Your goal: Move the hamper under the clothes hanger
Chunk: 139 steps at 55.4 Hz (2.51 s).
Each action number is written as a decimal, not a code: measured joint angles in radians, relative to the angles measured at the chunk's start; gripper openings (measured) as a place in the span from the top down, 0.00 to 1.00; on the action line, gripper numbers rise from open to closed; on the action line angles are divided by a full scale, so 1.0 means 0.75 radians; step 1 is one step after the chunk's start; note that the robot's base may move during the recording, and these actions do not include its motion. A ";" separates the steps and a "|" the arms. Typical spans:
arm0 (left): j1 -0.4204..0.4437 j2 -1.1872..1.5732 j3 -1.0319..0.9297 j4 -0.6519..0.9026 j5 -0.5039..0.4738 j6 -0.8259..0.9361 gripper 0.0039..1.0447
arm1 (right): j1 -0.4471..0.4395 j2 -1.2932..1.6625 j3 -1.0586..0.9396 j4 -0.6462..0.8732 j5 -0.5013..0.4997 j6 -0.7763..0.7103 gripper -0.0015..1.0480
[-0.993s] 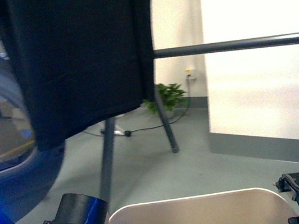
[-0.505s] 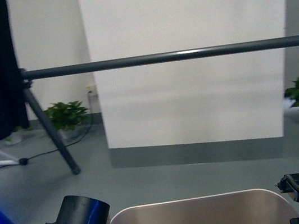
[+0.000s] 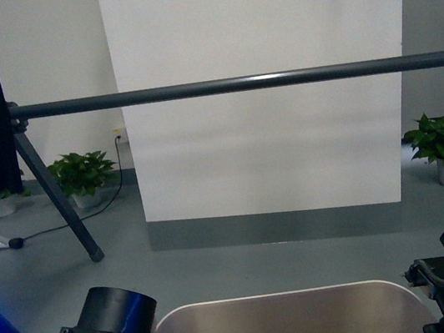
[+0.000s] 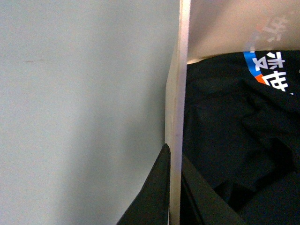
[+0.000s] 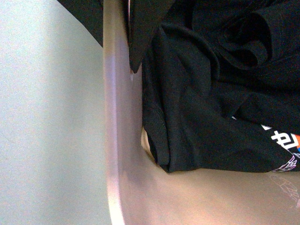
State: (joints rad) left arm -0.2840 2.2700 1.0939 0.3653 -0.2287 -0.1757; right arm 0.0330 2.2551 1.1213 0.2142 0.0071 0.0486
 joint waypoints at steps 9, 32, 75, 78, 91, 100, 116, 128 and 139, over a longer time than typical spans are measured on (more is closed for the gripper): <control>0.009 0.000 -0.001 0.000 -0.001 0.000 0.97 | 0.006 0.000 0.000 0.000 -0.010 0.000 0.98; -0.009 0.000 -0.001 0.000 0.016 -0.001 0.97 | -0.015 0.000 0.000 0.000 0.009 0.000 0.98; -0.001 0.190 0.388 -0.080 0.092 0.171 0.97 | -0.032 0.133 0.219 -0.013 0.002 0.272 0.98; -0.003 0.234 0.451 -0.123 0.078 0.182 0.97 | -0.032 0.166 0.251 -0.034 0.005 0.274 0.98; -0.014 0.338 0.581 -0.196 0.054 0.190 0.97 | -0.030 0.248 0.322 -0.069 0.019 0.287 0.98; -0.028 0.394 0.629 -0.226 0.048 0.182 0.97 | -0.028 0.303 0.359 -0.079 0.031 0.292 0.98; -0.043 0.405 0.644 -0.203 0.064 0.184 0.49 | -0.022 0.311 0.369 -0.043 0.051 0.315 0.62; -0.055 0.306 0.583 -0.128 0.067 0.199 0.18 | -0.021 0.216 0.319 0.011 0.086 0.316 0.32; -0.069 0.047 0.450 -0.004 0.083 0.199 0.06 | -0.018 -0.040 0.218 0.106 0.160 0.292 0.07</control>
State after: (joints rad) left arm -0.3355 2.3054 1.4315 0.3622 -0.1665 -0.0261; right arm 0.0196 2.2253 1.2850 0.2935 0.1268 0.2680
